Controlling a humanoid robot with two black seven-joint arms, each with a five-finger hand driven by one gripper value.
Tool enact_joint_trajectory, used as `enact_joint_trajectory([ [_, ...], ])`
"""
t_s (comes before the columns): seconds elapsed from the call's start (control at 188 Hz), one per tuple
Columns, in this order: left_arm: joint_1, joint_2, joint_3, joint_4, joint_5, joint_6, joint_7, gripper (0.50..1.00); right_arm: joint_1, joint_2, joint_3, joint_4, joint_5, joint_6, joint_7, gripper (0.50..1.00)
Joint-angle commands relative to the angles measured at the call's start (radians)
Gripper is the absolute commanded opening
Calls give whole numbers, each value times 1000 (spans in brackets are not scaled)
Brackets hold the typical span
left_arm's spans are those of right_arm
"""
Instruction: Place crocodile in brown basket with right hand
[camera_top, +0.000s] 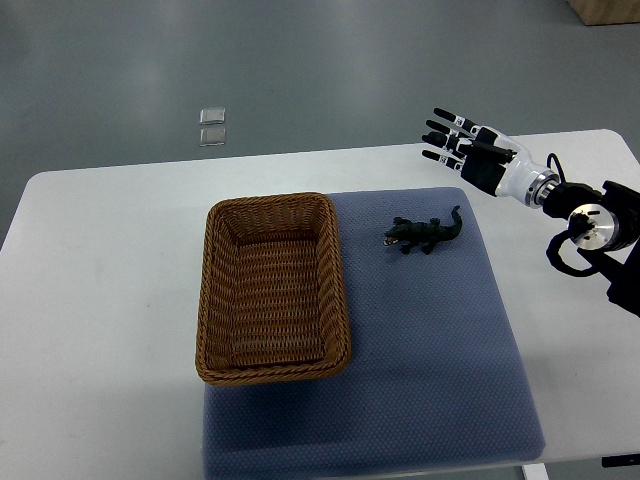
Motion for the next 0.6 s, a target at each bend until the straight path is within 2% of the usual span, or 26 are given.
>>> enact_joint_trajectory([
  [0.0, -1, 0, 0, 0, 0, -1, 0, 1000, 1, -2, -1, 1, -51, 2, 29, 928],
  [0.192, -1, 0, -2, 0, 0, -1, 0, 1000, 18, 0, 1, 2, -184, 11, 103, 928],
  [0.41, -1, 0, 0, 0, 0, -1, 0, 1000, 35, 2, -9, 4, -247, 23, 106, 926],
  [0.597, -1, 0, -2, 0, 0, -1, 0, 1000, 47, 2, -9, 6, -455, 20, 122, 926],
])
